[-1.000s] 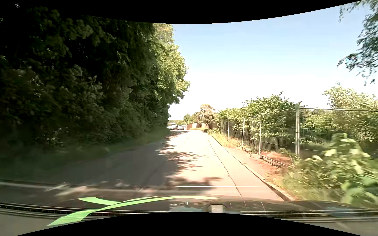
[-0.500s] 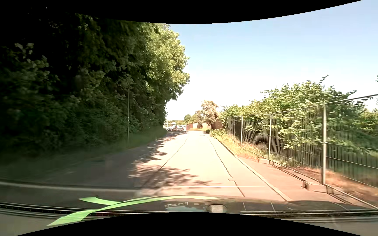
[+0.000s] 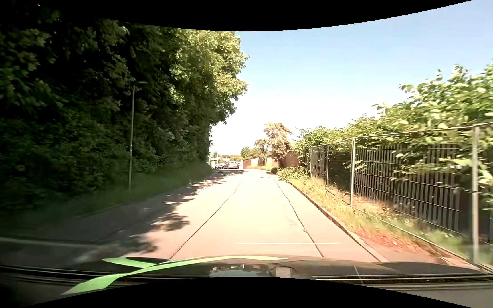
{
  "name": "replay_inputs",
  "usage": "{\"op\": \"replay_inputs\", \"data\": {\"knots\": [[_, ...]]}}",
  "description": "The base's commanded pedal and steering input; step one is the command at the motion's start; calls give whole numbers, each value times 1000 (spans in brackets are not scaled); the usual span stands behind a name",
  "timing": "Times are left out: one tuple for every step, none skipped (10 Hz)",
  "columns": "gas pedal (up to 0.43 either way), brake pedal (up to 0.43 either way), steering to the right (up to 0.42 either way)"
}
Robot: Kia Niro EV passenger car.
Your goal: Follow the waypoints while adhering to traffic rules and regulations
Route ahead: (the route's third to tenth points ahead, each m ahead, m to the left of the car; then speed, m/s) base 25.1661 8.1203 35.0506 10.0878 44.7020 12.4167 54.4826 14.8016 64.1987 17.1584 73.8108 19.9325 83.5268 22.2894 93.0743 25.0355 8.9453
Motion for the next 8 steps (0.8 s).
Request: {"op": "replay_inputs", "data": {"knots": [[47,0,-4],[47,0,-3],[47,0,-3],[47,0,-3],[47,0,-3],[47,0,-2],[47,0,-2],[47,0,-2]]}}
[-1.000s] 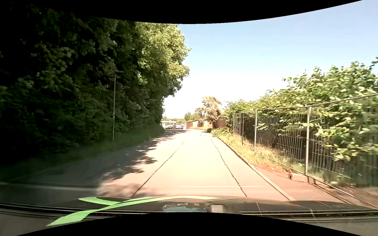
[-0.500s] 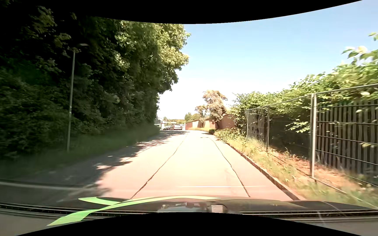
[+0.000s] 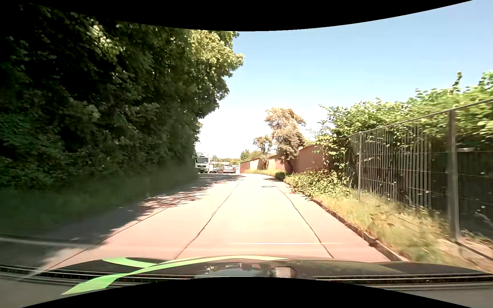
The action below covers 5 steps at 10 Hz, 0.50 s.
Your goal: Follow the waypoints while adhering to traffic rules and regulations
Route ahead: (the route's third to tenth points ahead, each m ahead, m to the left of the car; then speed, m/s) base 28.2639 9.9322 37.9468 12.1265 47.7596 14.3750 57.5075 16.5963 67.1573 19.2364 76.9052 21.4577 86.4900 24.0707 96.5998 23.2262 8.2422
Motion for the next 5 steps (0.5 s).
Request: {"op": "replay_inputs", "data": {"knots": [[47,0,-2],[8,0,-2],[0,0,-2],[0,0,-2],[0,0,-2]]}}
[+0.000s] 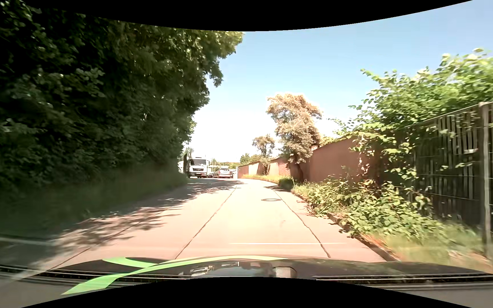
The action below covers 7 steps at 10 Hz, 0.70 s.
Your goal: Follow the waypoints while adhering to traffic rules and regulations
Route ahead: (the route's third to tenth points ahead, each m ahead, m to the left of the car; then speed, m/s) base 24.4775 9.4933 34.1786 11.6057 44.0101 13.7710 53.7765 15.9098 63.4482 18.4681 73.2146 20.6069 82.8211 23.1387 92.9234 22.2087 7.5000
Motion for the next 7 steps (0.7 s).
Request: {"op": "replay_inputs", "data": {"knots": [[0,0,-2],[0,0,-3],[0,0,-6],[0,0,-11],[0,0,-13],[0,0,-13],[0,0,-12]]}}
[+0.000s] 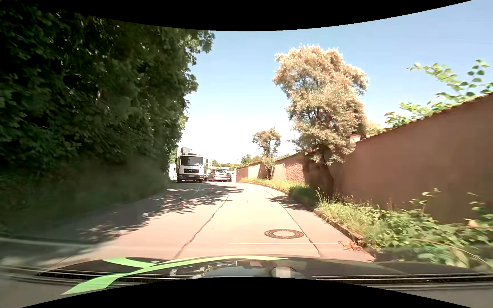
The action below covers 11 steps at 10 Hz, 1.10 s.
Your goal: Follow the waypoints while adhering to traffic rules and regulations
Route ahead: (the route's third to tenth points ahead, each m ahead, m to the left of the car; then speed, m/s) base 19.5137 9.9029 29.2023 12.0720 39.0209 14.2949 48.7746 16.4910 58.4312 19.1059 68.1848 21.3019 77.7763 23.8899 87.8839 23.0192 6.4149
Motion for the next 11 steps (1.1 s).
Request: {"op": "replay_inputs", "data": {"knots": [[0,0,-12],[0,0,-14],[0,0,-19],[39,0,-26],[47,0,-28],[59,0,-27],[79,0,-27],[79,0,-27],[98,0,-27],[110,0,-26],[110,0,-26]]}}
